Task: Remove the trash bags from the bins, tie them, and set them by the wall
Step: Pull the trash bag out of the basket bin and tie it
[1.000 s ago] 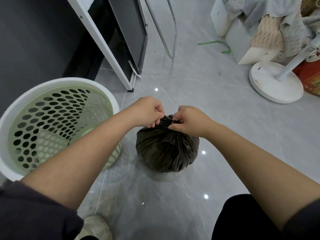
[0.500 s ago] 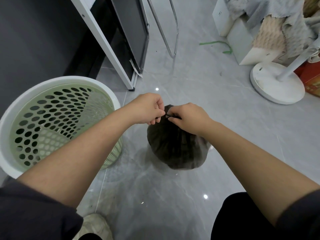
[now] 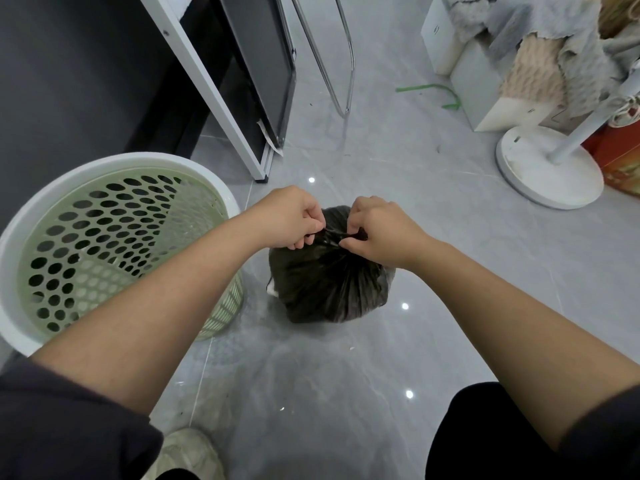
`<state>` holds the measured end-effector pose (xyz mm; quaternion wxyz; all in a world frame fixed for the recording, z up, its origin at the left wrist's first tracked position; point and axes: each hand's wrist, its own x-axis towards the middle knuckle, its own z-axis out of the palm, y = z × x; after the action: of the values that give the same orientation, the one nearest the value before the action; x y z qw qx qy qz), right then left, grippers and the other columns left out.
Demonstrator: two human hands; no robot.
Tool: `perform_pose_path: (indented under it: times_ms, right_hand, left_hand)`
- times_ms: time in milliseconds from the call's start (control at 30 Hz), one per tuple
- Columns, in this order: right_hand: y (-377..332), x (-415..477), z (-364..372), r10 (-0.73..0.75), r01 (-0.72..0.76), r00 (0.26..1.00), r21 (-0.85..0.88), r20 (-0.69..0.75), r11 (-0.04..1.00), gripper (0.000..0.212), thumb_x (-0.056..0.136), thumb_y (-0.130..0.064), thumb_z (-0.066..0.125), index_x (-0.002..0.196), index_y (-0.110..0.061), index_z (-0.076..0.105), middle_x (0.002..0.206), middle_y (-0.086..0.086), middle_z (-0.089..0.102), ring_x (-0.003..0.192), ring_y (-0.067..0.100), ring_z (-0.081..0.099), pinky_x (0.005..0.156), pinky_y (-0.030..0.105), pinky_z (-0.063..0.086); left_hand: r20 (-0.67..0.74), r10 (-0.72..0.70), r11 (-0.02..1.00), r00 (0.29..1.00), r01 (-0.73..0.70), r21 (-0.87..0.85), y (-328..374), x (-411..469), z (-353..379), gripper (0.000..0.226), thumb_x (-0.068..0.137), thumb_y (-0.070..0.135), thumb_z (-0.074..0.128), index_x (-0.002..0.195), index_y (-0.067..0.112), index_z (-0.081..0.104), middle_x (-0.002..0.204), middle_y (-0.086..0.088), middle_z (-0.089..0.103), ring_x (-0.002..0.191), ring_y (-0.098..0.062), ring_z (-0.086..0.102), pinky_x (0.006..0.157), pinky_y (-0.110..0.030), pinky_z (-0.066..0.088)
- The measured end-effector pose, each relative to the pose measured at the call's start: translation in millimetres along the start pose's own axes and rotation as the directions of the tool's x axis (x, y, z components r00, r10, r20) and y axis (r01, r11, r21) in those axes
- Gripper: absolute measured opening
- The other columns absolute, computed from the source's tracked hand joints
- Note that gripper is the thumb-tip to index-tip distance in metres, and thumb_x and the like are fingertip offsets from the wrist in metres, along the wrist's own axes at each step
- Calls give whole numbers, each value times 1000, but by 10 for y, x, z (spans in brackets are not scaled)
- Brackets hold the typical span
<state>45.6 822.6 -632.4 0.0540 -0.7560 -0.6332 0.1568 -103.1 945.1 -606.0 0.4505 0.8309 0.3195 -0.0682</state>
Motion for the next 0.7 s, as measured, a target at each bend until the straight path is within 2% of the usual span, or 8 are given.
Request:
perform_pose_path:
  times_ms: [100, 167, 233, 300, 367, 500, 600, 700]
  right_hand:
    - [-36, 2, -13, -1, 1, 1000, 38, -3, 999, 24, 87, -33, 59, 76, -13, 52, 69, -5, 49, 66, 16, 44, 62, 32, 36]
    - [-56, 2, -26, 20, -16, 999, 101, -40, 995, 16, 85, -28, 60, 79, -17, 49, 62, -10, 45, 59, 11, 42, 59, 30, 35]
    - [-67, 11, -21, 25, -17, 999, 154, -48, 988, 8, 85, -22, 58, 92, -20, 57, 62, -15, 45, 59, 2, 42, 60, 27, 37]
    - [-84, 20, -12, 4, -1, 1000, 176, -17, 984, 16, 88, -18, 55, 101, -19, 65, 66, -15, 55, 61, 3, 45, 63, 24, 40]
    - [-80, 22, -6, 16, -20, 1000, 204, 21, 979, 17, 92, -22, 55, 98, -16, 70, 71, -7, 63, 68, 11, 51, 66, 24, 40]
    - [-24, 16, -6, 56, -84, 989, 212, 138, 974, 18, 90, -28, 59, 90, -13, 69, 67, -9, 56, 73, 15, 52, 61, 21, 38]
    - [10, 32, 11, 23, -52, 985, 162, 172, 985, 19, 87, -31, 63, 83, -13, 67, 84, -1, 57, 79, 16, 52, 74, 29, 45]
    - [35, 23, 34, -16, -10, 988, 165, 154, 986, 16, 89, -32, 61, 78, -21, 58, 92, -4, 51, 88, 15, 49, 81, 31, 41]
  left_hand:
    - [-11, -12, 1000, 1000, 12, -10, -33, -4, -22, 12, 92, 15, 56, 92, 17, 67, 73, -4, 69, 56, -11, 59, 56, -22, 50]
    - [-19, -21, 999, 1000, 20, -28, -54, -2, -23, 11, 91, 15, 56, 89, 18, 67, 73, -4, 69, 55, -11, 59, 57, -23, 50]
    - [-23, -28, 999, 999, 27, -39, -68, 6, -20, 11, 91, 15, 56, 86, 18, 65, 72, -4, 69, 55, -11, 58, 57, -24, 49]
    - [-29, -29, 999, 999, 28, -33, -70, 19, -24, 11, 91, 16, 56, 86, 18, 65, 73, -3, 69, 55, -11, 59, 57, -24, 49]
    - [-38, -26, 999, 999, 25, -23, -67, 28, -30, 11, 92, 16, 56, 85, 18, 66, 74, -3, 69, 56, -11, 60, 56, -23, 49]
    - [-45, -14, 1000, 999, 15, 4, -81, 30, 10, 10, 91, 16, 57, 87, 16, 67, 71, -1, 69, 54, -9, 60, 54, -21, 49]
    - [-26, -22, 1000, 999, 22, 9, -108, 31, 51, 10, 91, 16, 58, 86, 16, 66, 70, -1, 68, 53, -9, 60, 51, -19, 49]
    - [13, -42, 999, 999, 41, 22, -167, 12, 35, 11, 91, 19, 59, 81, 20, 64, 68, 1, 66, 54, -10, 57, 51, -20, 47]
